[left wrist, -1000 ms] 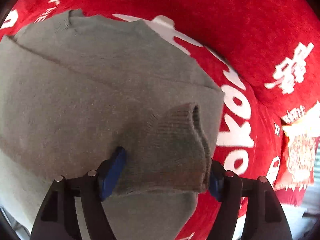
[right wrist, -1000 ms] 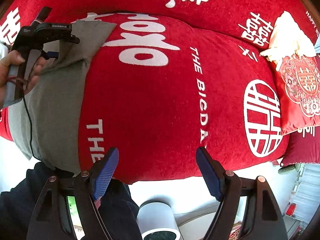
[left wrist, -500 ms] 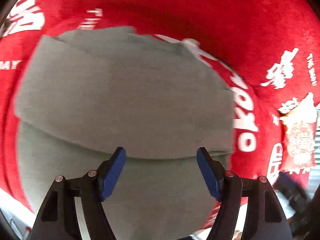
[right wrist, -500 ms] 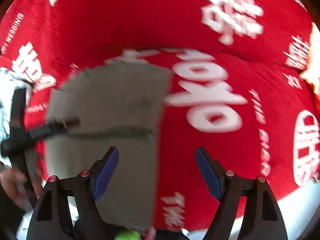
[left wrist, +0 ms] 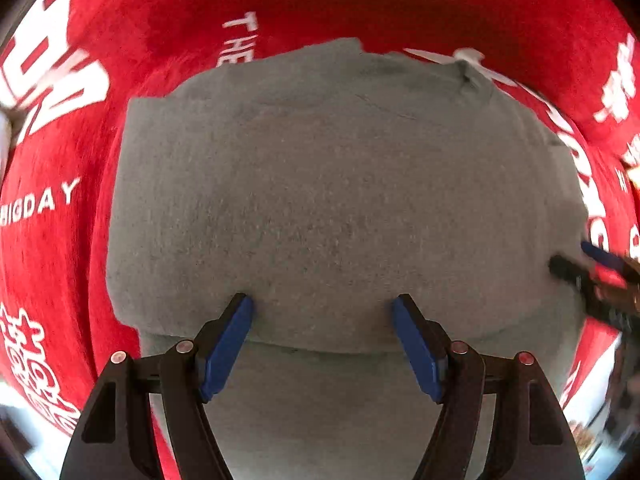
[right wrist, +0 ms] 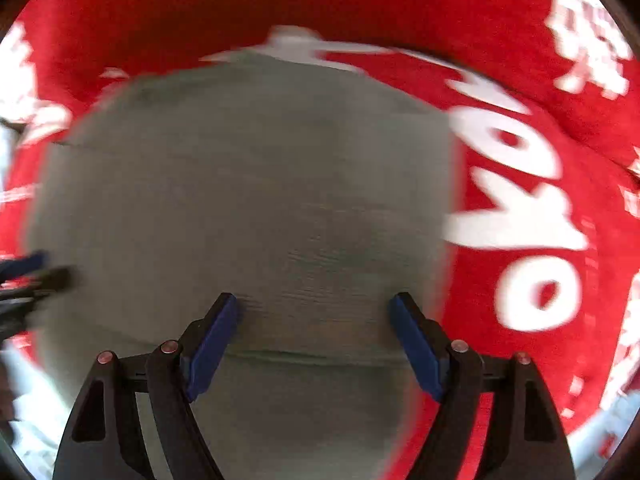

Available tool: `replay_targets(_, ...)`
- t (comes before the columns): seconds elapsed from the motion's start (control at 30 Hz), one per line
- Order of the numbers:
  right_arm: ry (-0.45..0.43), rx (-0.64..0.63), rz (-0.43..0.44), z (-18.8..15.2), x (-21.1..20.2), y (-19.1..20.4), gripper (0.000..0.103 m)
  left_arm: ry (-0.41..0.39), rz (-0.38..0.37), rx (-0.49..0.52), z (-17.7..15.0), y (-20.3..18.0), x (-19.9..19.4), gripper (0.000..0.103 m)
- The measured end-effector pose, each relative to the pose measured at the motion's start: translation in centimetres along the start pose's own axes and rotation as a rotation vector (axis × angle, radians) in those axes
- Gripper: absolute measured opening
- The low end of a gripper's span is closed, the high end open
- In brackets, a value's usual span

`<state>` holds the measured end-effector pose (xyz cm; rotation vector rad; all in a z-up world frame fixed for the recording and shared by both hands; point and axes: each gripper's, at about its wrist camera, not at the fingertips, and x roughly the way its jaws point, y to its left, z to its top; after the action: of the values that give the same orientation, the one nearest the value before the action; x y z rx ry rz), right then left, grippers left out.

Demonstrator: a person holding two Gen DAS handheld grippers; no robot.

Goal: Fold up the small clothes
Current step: 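Move both tools to the sweater hem and grasp it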

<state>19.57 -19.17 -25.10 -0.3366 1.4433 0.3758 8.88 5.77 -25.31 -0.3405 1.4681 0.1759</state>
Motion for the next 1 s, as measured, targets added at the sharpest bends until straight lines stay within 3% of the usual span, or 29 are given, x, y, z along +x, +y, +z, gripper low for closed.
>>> replay_targets(0.1, -0.037, 0.068, -0.051, -0.9, -1.7, -1.3, 0.082, -0.018, 0.019, 0.022, -0.9, 0.2, -1.3, 0.074)
replay_targets(0.17, -0.093, 0.033, -0.001, -2.2, -3.5, -0.1, 0.082, -0.024, -0.013, 0.057, -2.5, -0.3, -2.1, 0.074)
replay_targets(0.3, -0.086, -0.193, 0.089, -6.5, -3.8, 5.6, 0.082, 0.013, 0.037, 0.253, -7.2, -3.1, -1.3, 0.074)
replay_targets(0.37, -0.054, -0.313, 0.078, -9.3, -2.3, 8.2, 0.082, 0.055, 0.078, 0.302, -9.8, -3.5, 0.2, 0.075)
replay_targets(0.4, -0.043, -0.367, 0.049, -10.4, -1.6, 8.8, 0.082, 0.033, 0.079, 0.300, -10.5, -3.2, 0.1, 0.079)
replay_targets(0.43, -0.036, -0.425, 0.010, -11.9, -0.9, 9.0, 0.083, 0.007, 0.096, 0.287, -11.4, -2.5, -0.2, 0.085)
replay_targets(0.5, -0.115, -0.446, 0.020, -13.9, -1.5, 7.8, 0.085, 0.024, 0.106, 0.251, -12.5, -0.9, -0.4, 0.088)
replay_targets(0.6, -0.084, -0.384, 0.024, -15.9, -1.7, 4.1, 0.088, 0.053, 0.137, 0.198, -14.7, 2.3, -0.6, 0.099)
replay_targets(0.67, -0.027, -0.363, -0.070, -16.7, -1.5, 2.6, 0.088, 0.081, 0.173, 0.156, -16.1, 4.1, -1.0, 0.099)
replay_targets(0.7, -0.004, -0.334, -0.063, -17.1, -1.7, 1.9, 0.088, 0.090, 0.204, 0.132, -16.8, 4.9, -1.4, 0.099)
replay_targets(0.87, 0.026, -0.107, 0.015, -20.7, -3.5, -0.8, 0.088, 0.119, 0.064, -0.066, -20.0, 8.1, -2.5, 0.099)
replay_targets(1.0, 0.097, -0.020, 0.085, -24.2, -2.1, 0.2, 0.088, 0.188, 0.027, -0.130, -22.7, 8.4, -0.6, 0.099)
